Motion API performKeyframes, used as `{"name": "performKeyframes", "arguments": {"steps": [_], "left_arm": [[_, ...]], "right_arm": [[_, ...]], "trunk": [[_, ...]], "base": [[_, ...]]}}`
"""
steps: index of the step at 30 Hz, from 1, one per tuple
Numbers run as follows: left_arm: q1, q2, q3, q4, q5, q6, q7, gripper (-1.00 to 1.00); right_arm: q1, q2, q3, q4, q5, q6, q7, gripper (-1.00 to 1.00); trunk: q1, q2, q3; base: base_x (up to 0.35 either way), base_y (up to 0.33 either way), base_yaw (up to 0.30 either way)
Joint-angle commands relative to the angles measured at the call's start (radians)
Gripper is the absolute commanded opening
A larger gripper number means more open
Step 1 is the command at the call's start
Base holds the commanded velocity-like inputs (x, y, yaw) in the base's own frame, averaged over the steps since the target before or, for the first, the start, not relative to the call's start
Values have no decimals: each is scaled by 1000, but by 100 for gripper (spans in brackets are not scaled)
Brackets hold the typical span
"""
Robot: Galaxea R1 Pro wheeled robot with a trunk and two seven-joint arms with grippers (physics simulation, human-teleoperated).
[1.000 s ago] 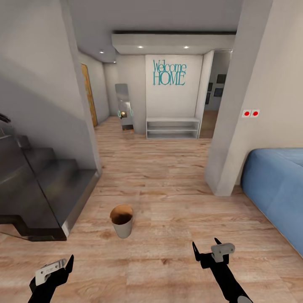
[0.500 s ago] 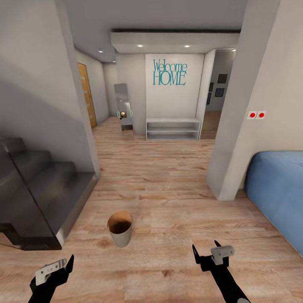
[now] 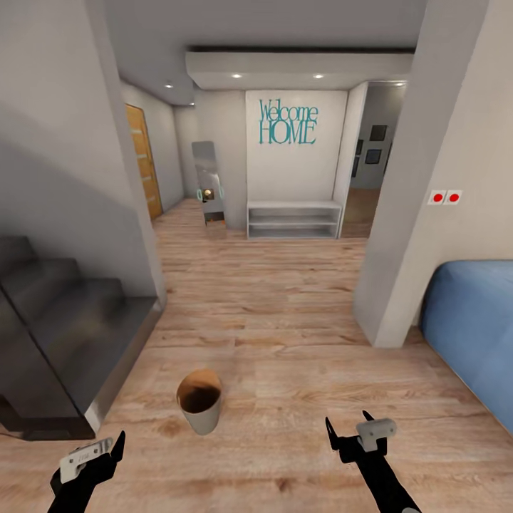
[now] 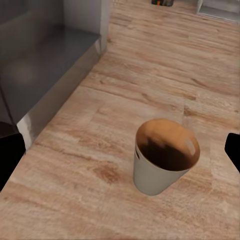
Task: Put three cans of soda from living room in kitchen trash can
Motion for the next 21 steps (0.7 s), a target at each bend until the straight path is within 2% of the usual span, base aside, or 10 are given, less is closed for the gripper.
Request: {"name": "performKeyframes", "arguments": {"steps": [1,15,21], "left_arm": [[0,0,0,0,0,-2,0,100],[0,0,0,0,-12,-17,0,100],[0,-1,0,0,-13,-17,0,100]], "right_arm": [[0,0,0,1,0,0,0,100],[0,4,4,12,0,0,-3,100],[0,5,4,13,0,0,-3,100]], "trunk": [[0,0,0],[0,0,0],[0,0,0]], "base": [[213,0,0],[212,0,1],[212,0,74]]}}
